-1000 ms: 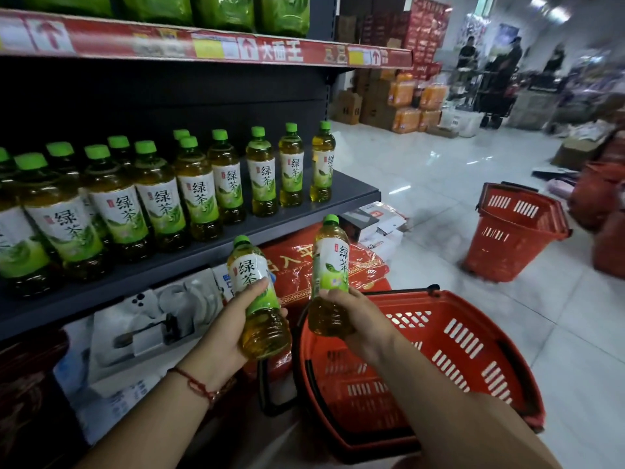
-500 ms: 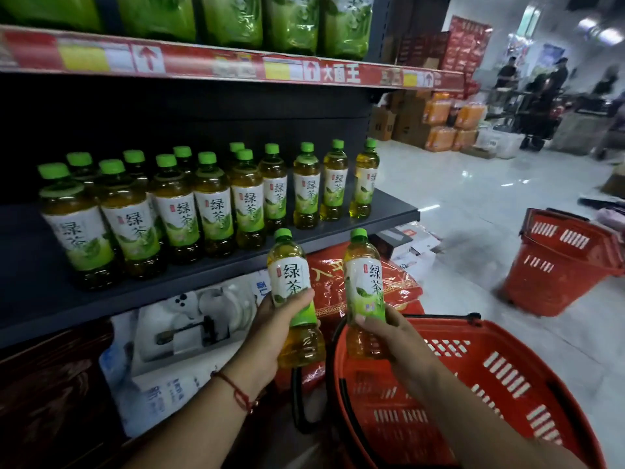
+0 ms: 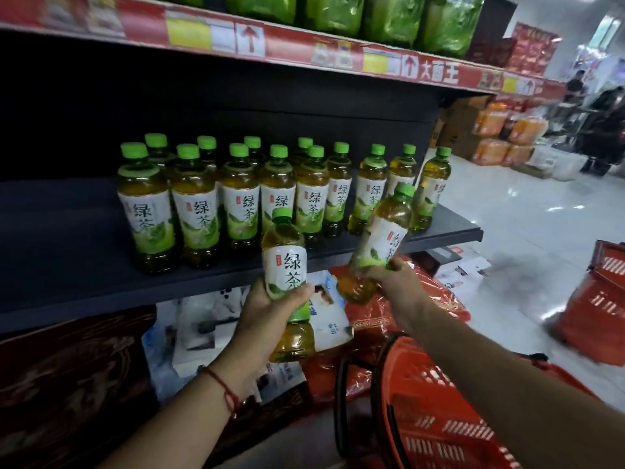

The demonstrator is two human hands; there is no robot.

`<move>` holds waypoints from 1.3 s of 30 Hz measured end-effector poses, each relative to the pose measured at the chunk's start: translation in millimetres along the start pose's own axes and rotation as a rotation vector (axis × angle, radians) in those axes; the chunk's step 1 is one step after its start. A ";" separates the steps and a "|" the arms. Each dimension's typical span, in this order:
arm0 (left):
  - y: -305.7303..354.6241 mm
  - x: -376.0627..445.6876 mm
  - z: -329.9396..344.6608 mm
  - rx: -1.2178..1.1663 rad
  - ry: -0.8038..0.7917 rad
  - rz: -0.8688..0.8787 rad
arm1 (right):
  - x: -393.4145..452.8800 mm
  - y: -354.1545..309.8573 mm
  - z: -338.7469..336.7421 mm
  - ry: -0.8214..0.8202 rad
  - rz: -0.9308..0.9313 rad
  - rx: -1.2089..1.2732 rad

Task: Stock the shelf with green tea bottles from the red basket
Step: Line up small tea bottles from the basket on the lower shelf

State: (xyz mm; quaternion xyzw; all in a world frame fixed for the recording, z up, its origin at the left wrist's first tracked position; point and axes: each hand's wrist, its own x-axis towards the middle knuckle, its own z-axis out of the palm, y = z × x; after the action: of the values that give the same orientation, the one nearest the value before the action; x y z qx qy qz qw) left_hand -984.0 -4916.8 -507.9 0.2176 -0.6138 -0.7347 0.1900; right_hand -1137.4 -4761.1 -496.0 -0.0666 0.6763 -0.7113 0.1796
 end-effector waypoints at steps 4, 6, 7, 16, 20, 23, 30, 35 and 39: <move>-4.8 13.8 -14.2 0.091 -0.021 0.048 | 47.4 -22.2 27.6 0.073 -0.096 -0.124; -7.3 18.5 -19.5 0.135 -0.039 0.055 | 68.0 -25.7 35.9 0.140 -0.144 -0.232; -8.5 20.5 -21.4 0.142 -0.045 0.053 | 76.2 -26.2 39.8 0.178 -0.166 -0.301; -10.1 34.2 -26.6 0.060 -0.057 0.054 | 112.2 -25.1 55.0 0.130 -0.371 -0.659; -6.8 38.1 -23.9 0.052 -0.040 0.038 | 127.2 -16.8 53.2 0.168 -0.367 -0.669; -6.3 39.7 -21.8 0.060 -0.018 0.021 | 125.5 -15.1 50.0 0.151 -0.339 -0.704; -0.2 28.1 -9.6 -0.026 -0.053 -0.034 | 12.5 -19.6 57.4 -0.067 -0.199 -0.587; -7.9 14.6 7.4 -0.057 -0.040 -0.140 | -85.2 14.9 53.6 -0.426 0.104 -0.298; -11.6 -9.7 21.1 -0.049 -0.151 -0.183 | -109.4 39.5 40.0 -0.334 0.046 -0.204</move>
State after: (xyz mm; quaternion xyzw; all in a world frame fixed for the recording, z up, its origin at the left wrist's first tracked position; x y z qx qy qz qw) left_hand -987.7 -4892.2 -515.3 0.2119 -0.5856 -0.7783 0.0806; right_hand -1016.0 -4761.6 -515.8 -0.1862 0.7071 -0.6136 0.2982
